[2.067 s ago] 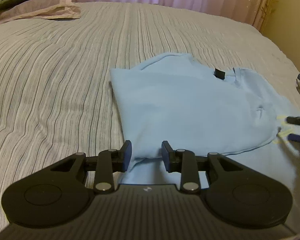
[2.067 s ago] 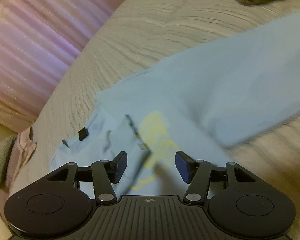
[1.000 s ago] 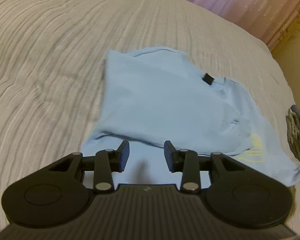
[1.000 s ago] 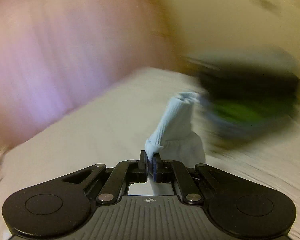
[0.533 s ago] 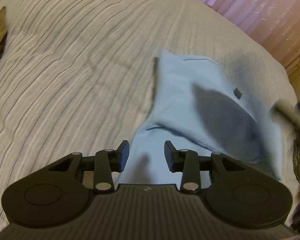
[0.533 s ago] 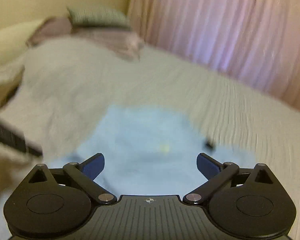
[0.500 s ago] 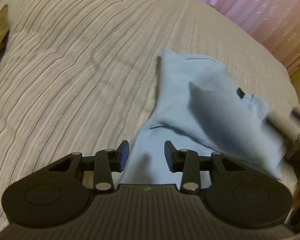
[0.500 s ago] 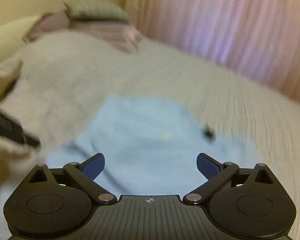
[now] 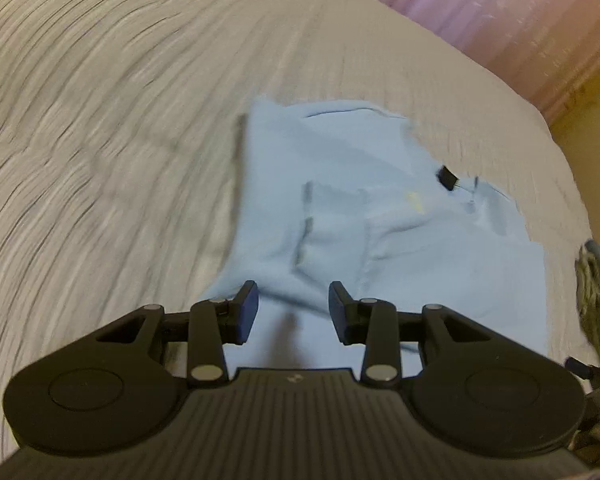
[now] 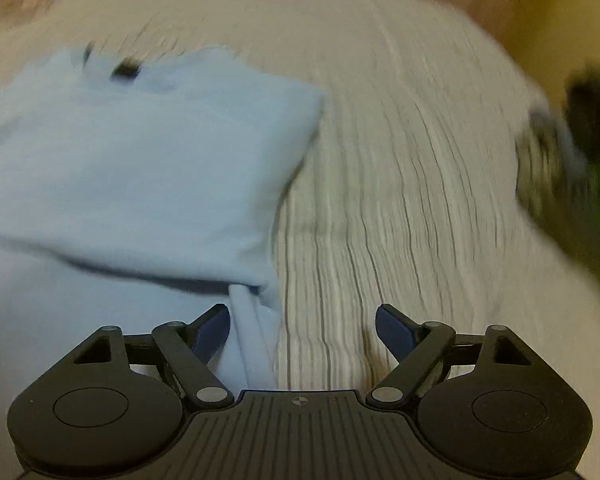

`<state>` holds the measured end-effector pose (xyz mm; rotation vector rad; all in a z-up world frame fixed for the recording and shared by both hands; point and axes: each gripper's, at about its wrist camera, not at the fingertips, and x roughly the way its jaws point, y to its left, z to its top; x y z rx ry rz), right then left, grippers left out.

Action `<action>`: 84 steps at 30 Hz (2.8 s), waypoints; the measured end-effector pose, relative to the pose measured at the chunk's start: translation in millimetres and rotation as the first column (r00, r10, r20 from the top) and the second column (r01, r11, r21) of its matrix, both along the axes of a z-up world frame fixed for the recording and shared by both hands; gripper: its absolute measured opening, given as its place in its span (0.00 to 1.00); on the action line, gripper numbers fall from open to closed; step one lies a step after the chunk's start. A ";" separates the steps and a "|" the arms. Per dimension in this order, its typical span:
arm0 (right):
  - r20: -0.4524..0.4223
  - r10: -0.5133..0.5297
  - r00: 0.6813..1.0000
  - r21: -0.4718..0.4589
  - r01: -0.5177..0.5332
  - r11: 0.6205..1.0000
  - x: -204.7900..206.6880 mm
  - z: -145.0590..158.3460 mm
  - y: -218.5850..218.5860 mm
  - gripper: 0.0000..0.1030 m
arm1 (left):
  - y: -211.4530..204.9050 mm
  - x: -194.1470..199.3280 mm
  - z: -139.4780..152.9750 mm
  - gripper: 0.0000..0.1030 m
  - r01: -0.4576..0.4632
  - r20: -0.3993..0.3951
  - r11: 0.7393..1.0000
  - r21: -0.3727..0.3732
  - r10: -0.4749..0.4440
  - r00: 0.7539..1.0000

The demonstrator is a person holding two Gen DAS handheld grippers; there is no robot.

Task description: Fold clothes

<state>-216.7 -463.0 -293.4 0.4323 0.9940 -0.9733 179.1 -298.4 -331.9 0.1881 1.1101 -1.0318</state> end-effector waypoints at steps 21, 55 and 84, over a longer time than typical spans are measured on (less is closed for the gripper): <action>0.300 0.069 0.952 -0.019 -0.066 0.998 -9.2 -7.6 -38.6 0.81 | -85.4 -28.0 -11.5 0.36 0.166 0.315 0.986 0.032 -0.168 0.934; 0.268 -0.233 0.935 0.194 0.184 0.964 -57.8 165.8 309.8 1.00 | 240.8 -132.6 191.2 0.61 0.203 0.330 0.947 0.248 -0.279 0.902; 0.099 -0.165 0.981 0.129 0.152 0.980 -36.4 187.9 334.6 1.00 | 267.0 -180.8 240.5 0.80 0.264 0.354 0.934 0.243 -0.338 0.872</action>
